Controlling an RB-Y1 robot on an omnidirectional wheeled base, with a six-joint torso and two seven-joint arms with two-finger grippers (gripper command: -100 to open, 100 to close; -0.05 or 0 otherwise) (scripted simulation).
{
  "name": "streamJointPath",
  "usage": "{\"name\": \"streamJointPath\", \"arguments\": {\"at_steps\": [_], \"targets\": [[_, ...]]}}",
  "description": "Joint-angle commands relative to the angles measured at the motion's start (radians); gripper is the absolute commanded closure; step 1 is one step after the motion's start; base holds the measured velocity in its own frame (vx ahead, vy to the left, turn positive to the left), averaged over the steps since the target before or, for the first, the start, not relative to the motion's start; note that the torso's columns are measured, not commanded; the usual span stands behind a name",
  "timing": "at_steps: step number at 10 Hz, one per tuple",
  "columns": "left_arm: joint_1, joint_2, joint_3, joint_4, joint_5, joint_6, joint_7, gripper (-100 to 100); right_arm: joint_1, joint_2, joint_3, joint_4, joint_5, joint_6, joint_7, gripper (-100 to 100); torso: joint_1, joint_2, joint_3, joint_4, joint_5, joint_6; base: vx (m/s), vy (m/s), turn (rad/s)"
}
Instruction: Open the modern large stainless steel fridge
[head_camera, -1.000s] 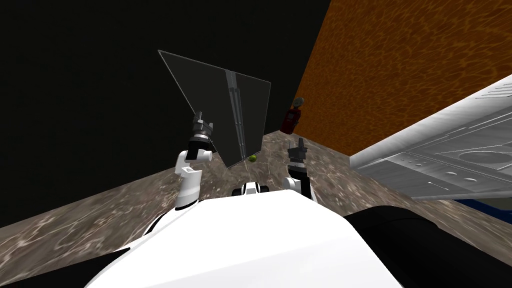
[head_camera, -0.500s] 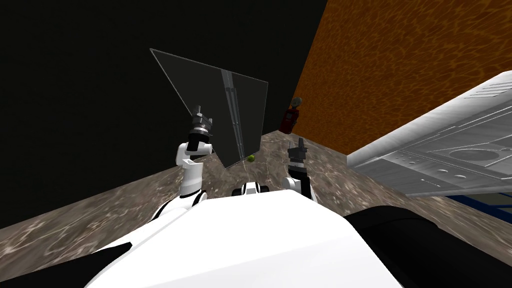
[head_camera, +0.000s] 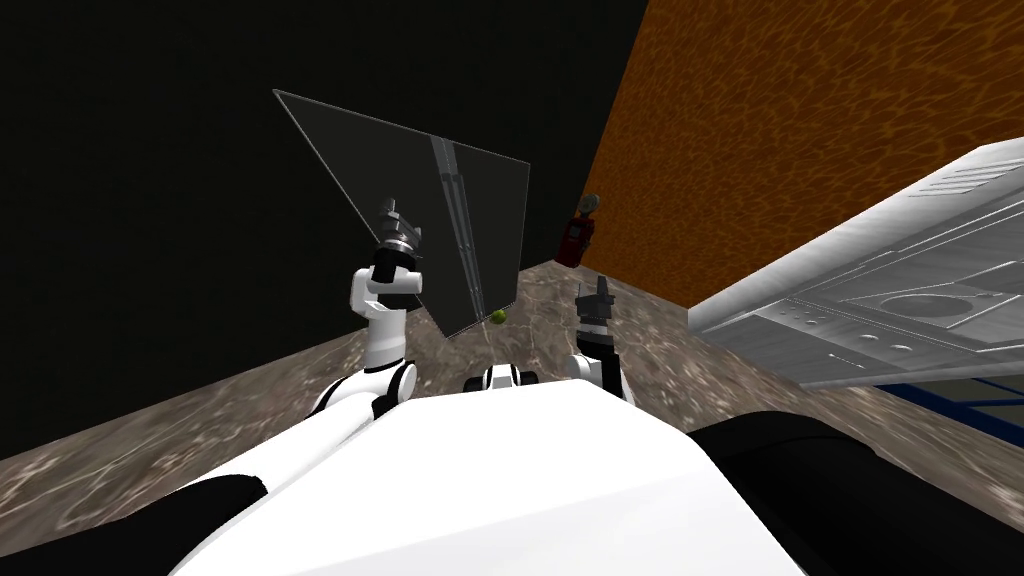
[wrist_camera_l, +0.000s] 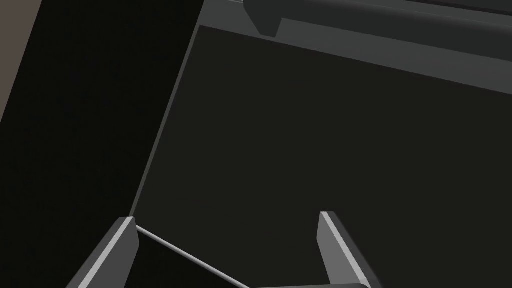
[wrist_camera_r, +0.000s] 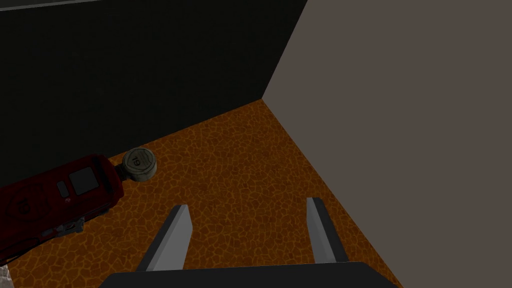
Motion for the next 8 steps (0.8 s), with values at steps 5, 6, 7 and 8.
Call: {"name": "streamJointPath", "arguments": {"at_steps": [5, 6, 7, 8], "targets": [[-0.164, 0.017, 0.027, 0.088, -0.039, 0.106, 0.067, -100, 0.000, 0.000, 0.000, 0.000, 0.000, 0.000, 0.000, 0, -0.001, -0.001, -0.001, 0.000, 0.000, 0.000, 0.015, -0.044, -0.021], [-0.194, 0.026, 0.039, 0.134, -0.054, 0.144, 0.097, -100, 0.000, 0.000, 0.000, 0.000, 0.000, 0.000, 0.000, 0, -0.001, -0.001, 0.000, 0.000, 0.000, 0.000, 0.039, -0.079, -0.022], [-0.222, 0.026, 0.039, 0.134, -0.054, 0.153, 0.097, -100, 0.000, 0.000, 0.000, 0.000, 0.000, 0.000, 0.000, 0, -0.002, -0.002, -0.001, 0.000, 0.000, 0.000, 0.036, -0.068, -0.010], [-0.255, 0.034, 0.051, 0.181, -0.069, 0.188, 0.126, -100, 0.000, 0.000, 0.000, 0.000, 0.000, 0.000, 0.000, 0, -0.001, -0.001, -0.001, 0.000, 0.000, 0.000, 0.034, -0.064, -0.029]]}}
